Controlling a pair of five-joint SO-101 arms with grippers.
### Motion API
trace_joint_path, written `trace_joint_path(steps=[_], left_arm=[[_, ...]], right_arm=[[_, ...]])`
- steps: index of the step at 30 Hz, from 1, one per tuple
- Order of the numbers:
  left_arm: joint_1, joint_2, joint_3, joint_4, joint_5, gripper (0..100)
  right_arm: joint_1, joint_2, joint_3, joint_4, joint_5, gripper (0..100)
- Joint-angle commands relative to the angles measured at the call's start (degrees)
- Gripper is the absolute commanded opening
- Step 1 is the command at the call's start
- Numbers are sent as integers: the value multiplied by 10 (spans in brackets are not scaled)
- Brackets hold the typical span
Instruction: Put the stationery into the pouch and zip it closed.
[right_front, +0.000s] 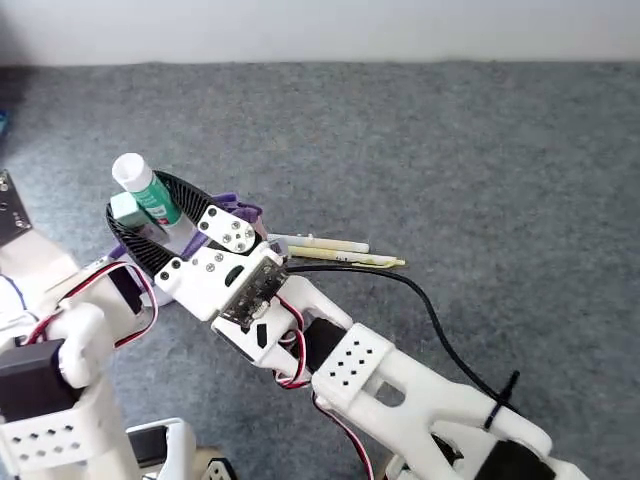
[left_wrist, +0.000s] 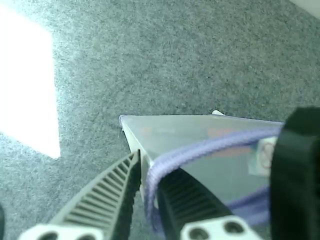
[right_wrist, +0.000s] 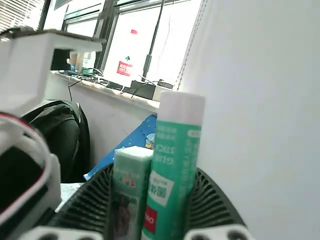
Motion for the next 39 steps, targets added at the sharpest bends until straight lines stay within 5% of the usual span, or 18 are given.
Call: trace_joint_path(steps=[1, 9, 16, 24, 39], left_arm=[[-2, 3, -4, 12, 6, 12], [-3, 2, -4, 12, 6, 12], [-3, 2, -4, 12, 6, 12], [-3, 2, -4, 12, 6, 12], [-3, 2, -4, 12, 6, 12]], right_arm=[[-1, 7, -3, -28, -3, 8], [0, 34, 26, -32, -38, 15], [0, 32, 27, -29, -38, 199], [-1, 6, 28, -27, -35, 209], [-9, -131, 25, 215, -39, 213]])
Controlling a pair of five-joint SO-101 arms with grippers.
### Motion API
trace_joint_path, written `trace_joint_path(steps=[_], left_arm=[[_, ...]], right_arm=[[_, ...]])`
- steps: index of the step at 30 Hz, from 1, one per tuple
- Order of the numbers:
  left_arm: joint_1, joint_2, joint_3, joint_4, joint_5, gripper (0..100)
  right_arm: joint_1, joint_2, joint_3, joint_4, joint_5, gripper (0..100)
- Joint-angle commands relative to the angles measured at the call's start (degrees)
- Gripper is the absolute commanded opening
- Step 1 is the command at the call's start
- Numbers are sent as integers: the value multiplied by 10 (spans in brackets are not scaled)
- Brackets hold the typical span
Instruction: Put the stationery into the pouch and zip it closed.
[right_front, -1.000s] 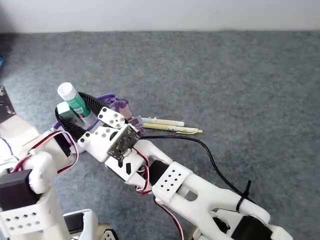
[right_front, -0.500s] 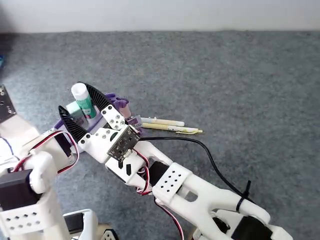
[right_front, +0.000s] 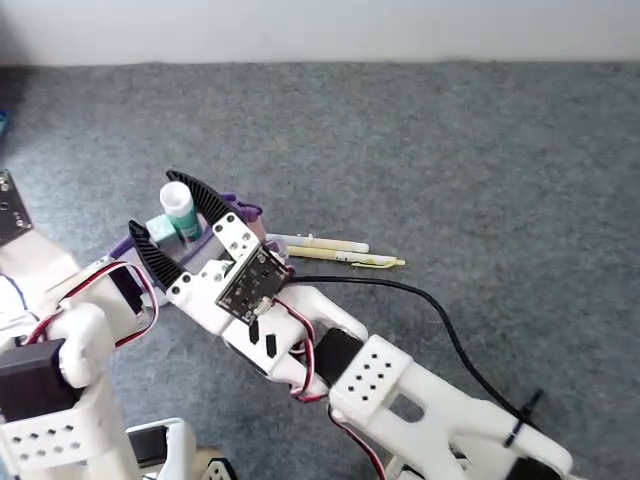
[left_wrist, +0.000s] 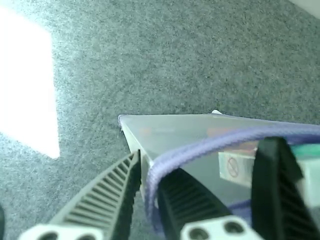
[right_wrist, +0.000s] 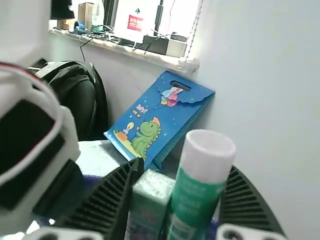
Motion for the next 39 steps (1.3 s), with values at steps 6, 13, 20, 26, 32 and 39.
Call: trace_joint_path(steps=[6, 13, 20, 26, 32, 39], left_arm=[[-4, 2, -4, 12, 6, 12], [-4, 2, -4, 12, 6, 12], [-4, 2, -4, 12, 6, 12], [-4, 2, -4, 12, 6, 12], [-5, 2, -4, 12, 6, 12], [-4, 1, -4, 12, 6, 12]], right_arm=[[-7, -61, -9, 85, -4, 217], [-7, -61, -9, 119, -4, 358], [-4, -67, -9, 116, -4, 325], [48, -100, -11, 158, -44, 324], [176, -121, -104, 332, -152, 219], [329, -63, -185, 516, -208, 31]])
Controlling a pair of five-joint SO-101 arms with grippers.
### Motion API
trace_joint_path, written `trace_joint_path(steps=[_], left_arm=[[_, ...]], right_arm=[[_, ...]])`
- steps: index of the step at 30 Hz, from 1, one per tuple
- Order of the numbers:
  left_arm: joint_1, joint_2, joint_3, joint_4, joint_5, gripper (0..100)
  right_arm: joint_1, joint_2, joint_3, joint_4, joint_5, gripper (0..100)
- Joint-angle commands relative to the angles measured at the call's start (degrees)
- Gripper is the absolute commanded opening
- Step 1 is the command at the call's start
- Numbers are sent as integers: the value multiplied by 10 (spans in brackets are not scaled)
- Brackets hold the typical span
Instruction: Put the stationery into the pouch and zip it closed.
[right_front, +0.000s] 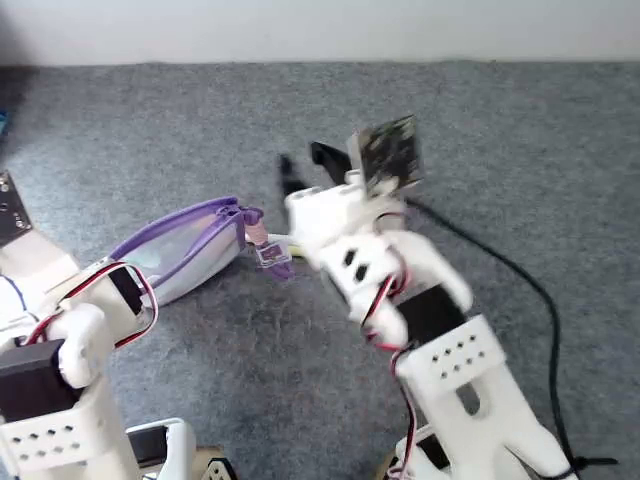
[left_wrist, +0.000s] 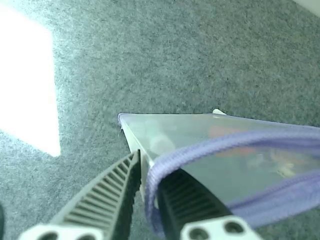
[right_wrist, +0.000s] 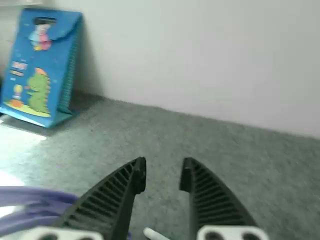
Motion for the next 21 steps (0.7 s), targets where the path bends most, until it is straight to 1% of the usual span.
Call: trace_joint_path(steps=[1, 3, 4, 9, 12, 15, 17, 21], left_arm=[[-4, -2, -4, 10, 6, 12], [-4, -3, -4, 10, 6, 12], [-4, -3, -4, 10, 6, 12], [-5, -4, -4, 10, 6, 12], [-4, -4, -4, 10, 6, 12], [-4, -4, -4, 10, 6, 12], [-4, -4, -4, 11, 6, 12], [-4, -4, -4, 11, 6, 12]], right_arm=[[63, 26, -50, 71, -11, 27], [77, 48, -54, 104, -4, 24], [79, 60, -55, 121, 16, 24], [80, 136, -92, 200, 120, 24], [80, 210, -134, 241, 202, 29], [82, 298, -194, 282, 265, 46], [82, 358, -244, 313, 291, 111], [81, 479, -353, 376, 302, 303]])
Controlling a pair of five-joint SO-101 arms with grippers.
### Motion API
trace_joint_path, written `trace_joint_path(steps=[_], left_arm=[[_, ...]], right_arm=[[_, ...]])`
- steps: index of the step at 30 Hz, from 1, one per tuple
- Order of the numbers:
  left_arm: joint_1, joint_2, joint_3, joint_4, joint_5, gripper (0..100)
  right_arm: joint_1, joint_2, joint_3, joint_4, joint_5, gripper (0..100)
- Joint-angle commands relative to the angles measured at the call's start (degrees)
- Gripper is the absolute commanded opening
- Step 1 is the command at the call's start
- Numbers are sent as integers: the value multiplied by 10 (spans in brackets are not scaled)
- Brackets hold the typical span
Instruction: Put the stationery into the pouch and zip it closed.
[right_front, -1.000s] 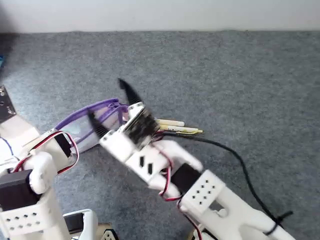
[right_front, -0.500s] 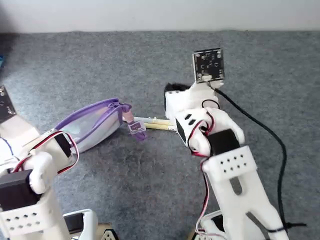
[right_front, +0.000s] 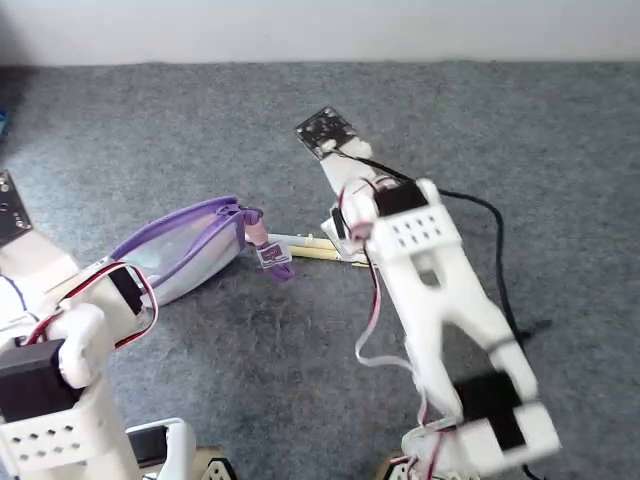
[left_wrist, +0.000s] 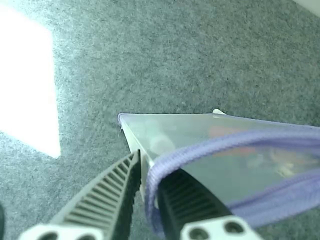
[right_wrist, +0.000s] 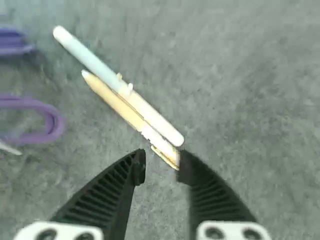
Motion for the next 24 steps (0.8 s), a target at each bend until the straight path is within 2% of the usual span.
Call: trace_joint_path(steps=[1, 3, 10, 16, 24], left_arm=[[-4, -4, -4, 11, 6, 12], [-3, -4, -4, 11, 6, 12], [-3, -4, -3, 11, 5, 12], [-3, -4, 30, 11, 5, 12], [-3, -4, 29, 11, 5, 12]], right_arm=[[5, 91, -125, 51, 17, 342], [3, 145, -185, 74, 41, 381], [-3, 311, -360, 131, 118, 368], [-31, 389, -446, 196, 128, 368], [-65, 451, -465, 171, 128, 368]])
